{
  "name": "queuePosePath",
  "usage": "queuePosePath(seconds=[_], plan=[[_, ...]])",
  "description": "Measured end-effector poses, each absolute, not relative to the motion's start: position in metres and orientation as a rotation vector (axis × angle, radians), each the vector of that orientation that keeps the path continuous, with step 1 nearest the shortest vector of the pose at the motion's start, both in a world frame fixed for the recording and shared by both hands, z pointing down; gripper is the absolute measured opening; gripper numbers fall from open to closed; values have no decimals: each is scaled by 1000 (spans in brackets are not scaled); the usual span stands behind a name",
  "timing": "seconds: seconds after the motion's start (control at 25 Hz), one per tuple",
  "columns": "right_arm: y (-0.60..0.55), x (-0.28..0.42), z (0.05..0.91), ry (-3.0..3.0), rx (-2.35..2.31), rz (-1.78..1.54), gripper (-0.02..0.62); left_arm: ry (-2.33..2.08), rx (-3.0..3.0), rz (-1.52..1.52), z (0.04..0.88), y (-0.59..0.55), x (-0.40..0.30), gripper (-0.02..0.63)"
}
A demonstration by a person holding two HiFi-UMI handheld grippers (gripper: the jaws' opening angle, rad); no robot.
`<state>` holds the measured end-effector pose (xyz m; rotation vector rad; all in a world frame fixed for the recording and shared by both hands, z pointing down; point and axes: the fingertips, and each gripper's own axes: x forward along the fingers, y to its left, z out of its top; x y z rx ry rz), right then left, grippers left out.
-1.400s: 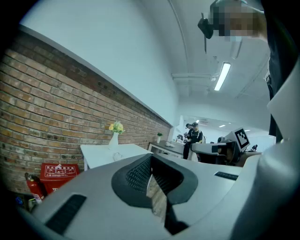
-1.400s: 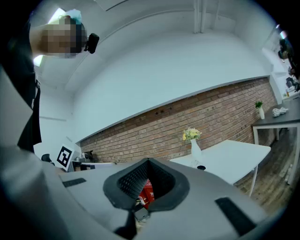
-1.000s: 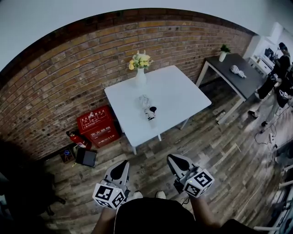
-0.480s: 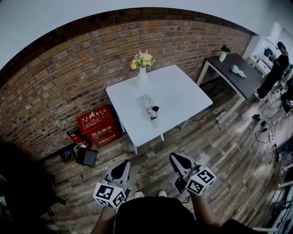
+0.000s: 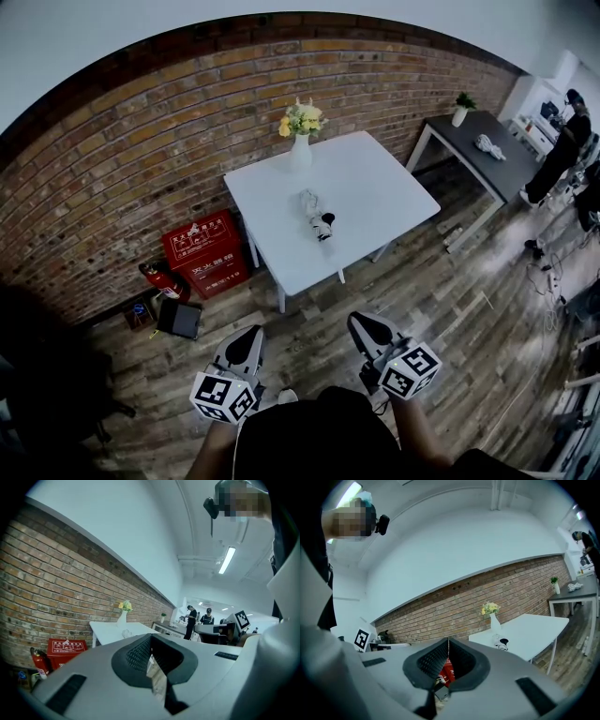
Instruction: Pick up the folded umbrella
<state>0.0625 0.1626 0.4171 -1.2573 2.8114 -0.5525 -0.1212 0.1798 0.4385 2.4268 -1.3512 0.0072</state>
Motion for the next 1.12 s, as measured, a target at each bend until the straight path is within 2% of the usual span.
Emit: queuePosePath(seconds=[0.4, 1.12], plan=[[163, 37, 421, 2883, -1320, -493, 23, -1372, 2377, -14, 450, 173, -148, 14], [95, 36, 446, 2941, -1291, -546, 23, -1376, 2378, 31, 458, 103, -133, 14]])
